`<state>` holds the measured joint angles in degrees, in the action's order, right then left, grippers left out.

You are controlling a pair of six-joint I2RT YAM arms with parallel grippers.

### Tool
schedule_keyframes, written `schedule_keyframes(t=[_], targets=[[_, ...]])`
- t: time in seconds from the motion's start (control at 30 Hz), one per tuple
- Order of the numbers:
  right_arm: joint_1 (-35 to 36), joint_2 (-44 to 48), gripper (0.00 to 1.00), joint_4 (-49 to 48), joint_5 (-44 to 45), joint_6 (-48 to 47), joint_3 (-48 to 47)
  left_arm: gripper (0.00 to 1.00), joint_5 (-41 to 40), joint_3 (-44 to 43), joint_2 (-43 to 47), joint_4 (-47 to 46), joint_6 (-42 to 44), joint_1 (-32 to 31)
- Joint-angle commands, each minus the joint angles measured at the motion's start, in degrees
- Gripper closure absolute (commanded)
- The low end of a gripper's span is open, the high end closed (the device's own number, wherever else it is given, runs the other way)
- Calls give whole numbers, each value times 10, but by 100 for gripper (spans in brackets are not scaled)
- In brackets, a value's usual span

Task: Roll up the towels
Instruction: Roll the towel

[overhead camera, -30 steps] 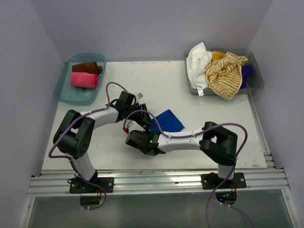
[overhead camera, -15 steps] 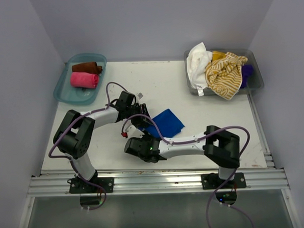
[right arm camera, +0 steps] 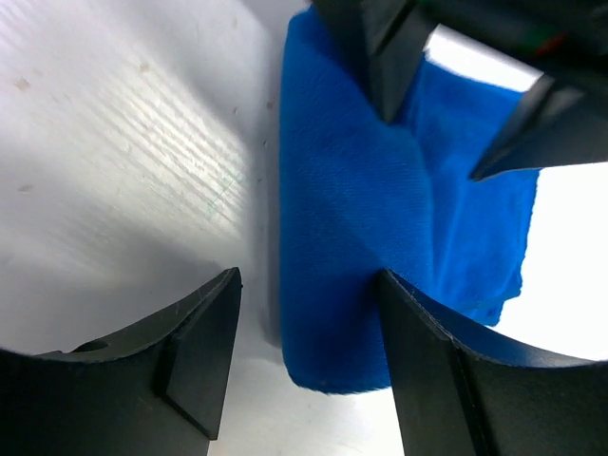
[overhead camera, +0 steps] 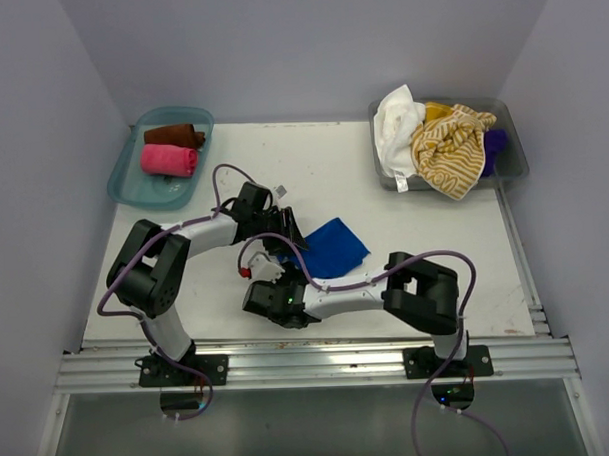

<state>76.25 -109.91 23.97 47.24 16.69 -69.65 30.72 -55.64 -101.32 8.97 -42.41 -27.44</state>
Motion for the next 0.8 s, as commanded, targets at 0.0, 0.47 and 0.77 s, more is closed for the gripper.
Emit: schedule_keyframes(t=[0.0,0.47,0.77], targets=[[-7,-29,37,8,34,22,-10,50,-27,1,-12,36,13,-2],[-47,8,100,-90,-84,34,64,47,-22,1,9,44,22,10],[-109,80,100,-154,-253,50,113,22,62,-10,51,27,30,74]])
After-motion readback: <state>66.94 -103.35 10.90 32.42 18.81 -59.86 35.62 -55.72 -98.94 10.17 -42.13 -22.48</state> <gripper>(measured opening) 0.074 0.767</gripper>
